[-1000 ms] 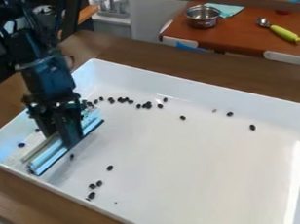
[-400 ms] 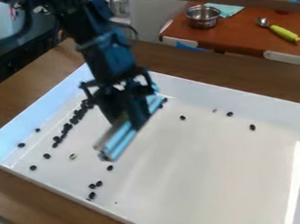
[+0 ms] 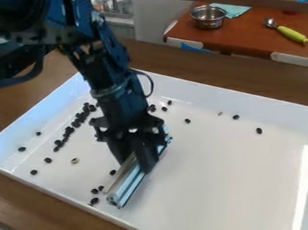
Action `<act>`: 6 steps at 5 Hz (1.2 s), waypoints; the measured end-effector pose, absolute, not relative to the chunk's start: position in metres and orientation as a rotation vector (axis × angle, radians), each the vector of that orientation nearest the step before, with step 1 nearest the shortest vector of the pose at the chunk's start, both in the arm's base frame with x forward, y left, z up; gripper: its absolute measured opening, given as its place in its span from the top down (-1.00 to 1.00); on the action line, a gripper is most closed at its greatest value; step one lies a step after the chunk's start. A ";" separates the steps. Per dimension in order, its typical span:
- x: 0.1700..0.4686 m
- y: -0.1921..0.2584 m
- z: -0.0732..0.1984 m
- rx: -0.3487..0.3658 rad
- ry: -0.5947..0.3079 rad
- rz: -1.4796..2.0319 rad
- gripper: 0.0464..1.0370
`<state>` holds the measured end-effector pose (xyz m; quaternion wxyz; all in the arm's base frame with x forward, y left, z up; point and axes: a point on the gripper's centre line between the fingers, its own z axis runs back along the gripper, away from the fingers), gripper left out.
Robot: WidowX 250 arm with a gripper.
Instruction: Sweep into pile
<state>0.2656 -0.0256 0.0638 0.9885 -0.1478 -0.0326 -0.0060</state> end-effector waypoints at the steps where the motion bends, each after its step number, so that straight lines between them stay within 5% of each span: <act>1: 0.257 -0.015 0.055 -0.286 -0.067 -0.013 0.33; 6: 0.245 0.055 0.054 -0.240 -0.077 -0.035 0.33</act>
